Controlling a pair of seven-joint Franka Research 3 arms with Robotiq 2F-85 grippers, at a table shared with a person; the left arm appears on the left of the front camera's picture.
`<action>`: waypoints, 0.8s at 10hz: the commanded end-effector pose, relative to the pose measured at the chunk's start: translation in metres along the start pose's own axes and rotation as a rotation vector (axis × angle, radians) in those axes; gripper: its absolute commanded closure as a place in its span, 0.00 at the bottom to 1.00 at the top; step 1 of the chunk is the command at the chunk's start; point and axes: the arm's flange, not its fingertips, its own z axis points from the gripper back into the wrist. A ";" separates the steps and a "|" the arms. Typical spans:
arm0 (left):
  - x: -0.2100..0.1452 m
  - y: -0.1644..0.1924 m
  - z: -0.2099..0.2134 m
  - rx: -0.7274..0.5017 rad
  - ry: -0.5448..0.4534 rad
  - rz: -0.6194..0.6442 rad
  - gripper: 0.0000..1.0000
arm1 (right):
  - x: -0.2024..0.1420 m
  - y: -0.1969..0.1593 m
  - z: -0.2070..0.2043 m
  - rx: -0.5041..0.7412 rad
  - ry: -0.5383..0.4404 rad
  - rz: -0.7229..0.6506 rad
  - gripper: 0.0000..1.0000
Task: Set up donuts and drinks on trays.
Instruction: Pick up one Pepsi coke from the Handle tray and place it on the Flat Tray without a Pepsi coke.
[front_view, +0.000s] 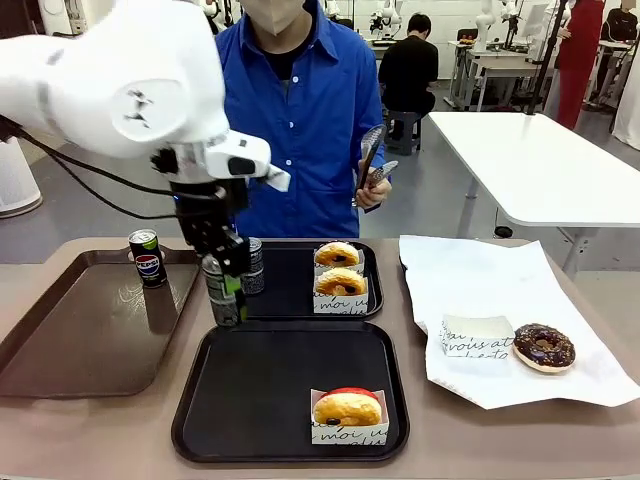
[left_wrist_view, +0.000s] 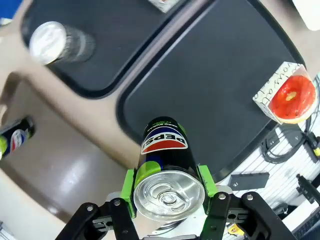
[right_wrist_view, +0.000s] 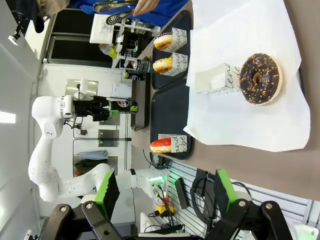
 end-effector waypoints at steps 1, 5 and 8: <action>0.016 -0.004 -0.002 -0.047 0.023 -0.078 0.41 | 0.001 0.000 0.000 0.019 -0.006 0.012 0.00; 0.026 -0.024 -0.036 -0.103 0.075 -0.133 0.41 | 0.001 0.000 0.000 0.019 -0.006 0.012 0.00; 0.021 -0.024 -0.030 -0.085 0.081 -0.139 0.41 | 0.001 0.000 0.000 0.019 -0.006 0.012 0.00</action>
